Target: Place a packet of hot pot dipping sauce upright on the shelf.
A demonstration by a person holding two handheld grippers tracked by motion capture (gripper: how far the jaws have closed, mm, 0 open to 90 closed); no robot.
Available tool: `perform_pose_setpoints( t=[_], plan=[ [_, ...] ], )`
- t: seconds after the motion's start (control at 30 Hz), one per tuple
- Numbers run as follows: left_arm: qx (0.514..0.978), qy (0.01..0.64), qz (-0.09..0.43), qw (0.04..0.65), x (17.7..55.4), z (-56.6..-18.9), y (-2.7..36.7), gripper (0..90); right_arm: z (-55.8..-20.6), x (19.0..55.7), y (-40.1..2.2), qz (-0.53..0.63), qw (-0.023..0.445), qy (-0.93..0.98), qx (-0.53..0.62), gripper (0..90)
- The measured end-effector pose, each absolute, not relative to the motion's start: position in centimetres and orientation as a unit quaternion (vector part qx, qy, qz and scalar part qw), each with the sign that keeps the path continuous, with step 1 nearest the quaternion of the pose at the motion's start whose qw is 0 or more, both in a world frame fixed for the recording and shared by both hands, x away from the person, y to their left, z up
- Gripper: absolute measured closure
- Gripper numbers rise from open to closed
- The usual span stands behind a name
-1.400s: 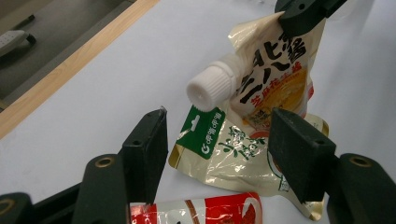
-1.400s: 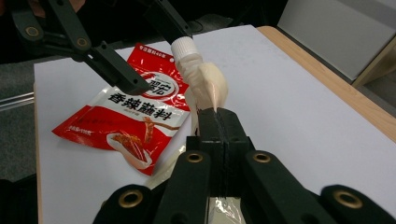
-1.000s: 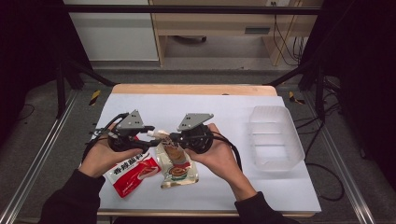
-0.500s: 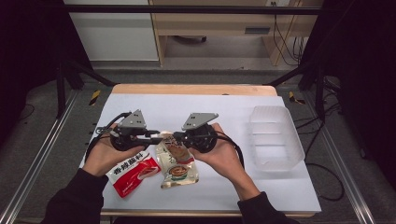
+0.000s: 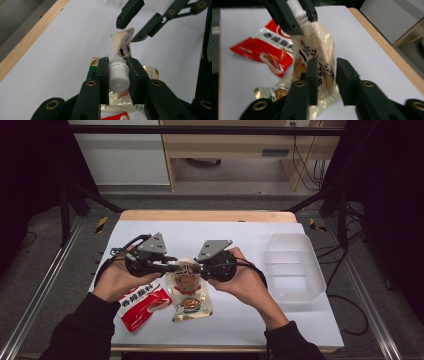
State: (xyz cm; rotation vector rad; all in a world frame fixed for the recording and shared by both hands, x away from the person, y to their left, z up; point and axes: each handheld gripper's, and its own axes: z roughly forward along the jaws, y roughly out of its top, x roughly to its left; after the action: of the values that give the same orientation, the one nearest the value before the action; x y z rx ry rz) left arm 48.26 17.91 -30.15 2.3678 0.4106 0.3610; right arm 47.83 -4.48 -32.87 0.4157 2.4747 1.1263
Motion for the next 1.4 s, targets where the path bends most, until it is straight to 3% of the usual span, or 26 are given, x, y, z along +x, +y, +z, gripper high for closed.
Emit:
perform_pose_setpoints(
  t=[0.07, 0.3, 0.47, 0.57, 0.7, 1.03, 1.23, 1.27, 1.3, 1.33, 1.37, 1.4],
  plan=[
    [0.913, 0.158, 0.141, 0.348, 48.4, -30.1, 18.0, 73.9, -32.8, 47.8, -4.4, 0.394, 0.198, 0.886, 0.144, 59.6],
    [0.913, 0.152, 0.138, 0.352, 48.3, -30.2, 18.1, 73.8, -32.3, 49.0, -3.8, 0.338, 0.213, 0.912, 0.095, 31.6],
    [0.916, 0.144, 0.137, 0.349, 48.4, -30.3, 18.1, 73.9, -32.1, 49.8, -3.3, 0.311, 0.182, 0.929, 0.085, 24.0],
    [0.916, 0.143, 0.136, 0.350, 48.4, -30.3, 18.1, 73.8, -32.0, 50.3, -3.1, 0.307, 0.169, 0.933, 0.085, 30.2],
    [0.915, 0.141, 0.133, 0.353, 48.5, -30.4, 18.1, 73.8, -31.8, 50.8, -2.9, 0.309, 0.153, 0.936, 0.074, 48.5],
    [0.913, 0.144, 0.127, 0.361, 48.5, -30.8, 18.0, 73.7, -32.0, 51.0, -2.1, 0.302, 0.122, 0.943, 0.064, 81.0],
    [0.906, 0.153, 0.122, 0.374, 48.6, -31.0, 18.3, 73.0, -31.6, 50.9, -1.8, 0.290, 0.122, 0.947, 0.067, 87.8],
    [0.905, 0.154, 0.119, 0.377, 48.7, -31.0, 18.4, 72.1, -31.4, 50.9, -1.7, 0.283, 0.125, 0.949, 0.068, 88.0],
    [0.902, 0.157, 0.121, 0.384, 48.7, -31.1, 18.5, 63.0, -31.1, 51.0, -1.8, 0.272, 0.128, 0.951, 0.067, 88.2],
    [0.896, 0.164, 0.120, 0.394, 48.7, -31.1, 18.7, 63.0, -31.1, 51.0, -1.8, 0.272, 0.128, 0.951, 0.067, 88.2],
    [0.892, 0.170, 0.121, 0.401, 48.8, -31.2, 18.9, 50.1, -30.9, 51.2, -2.0, 0.264, 0.134, 0.953, 0.064, 88.2],
    [0.890, 0.174, 0.124, 0.403, 48.8, -31.2, 19.2, 48.6, -30.8, 51.3, -2.1, 0.262, 0.134, 0.953, 0.071, 88.2]
  ],
)
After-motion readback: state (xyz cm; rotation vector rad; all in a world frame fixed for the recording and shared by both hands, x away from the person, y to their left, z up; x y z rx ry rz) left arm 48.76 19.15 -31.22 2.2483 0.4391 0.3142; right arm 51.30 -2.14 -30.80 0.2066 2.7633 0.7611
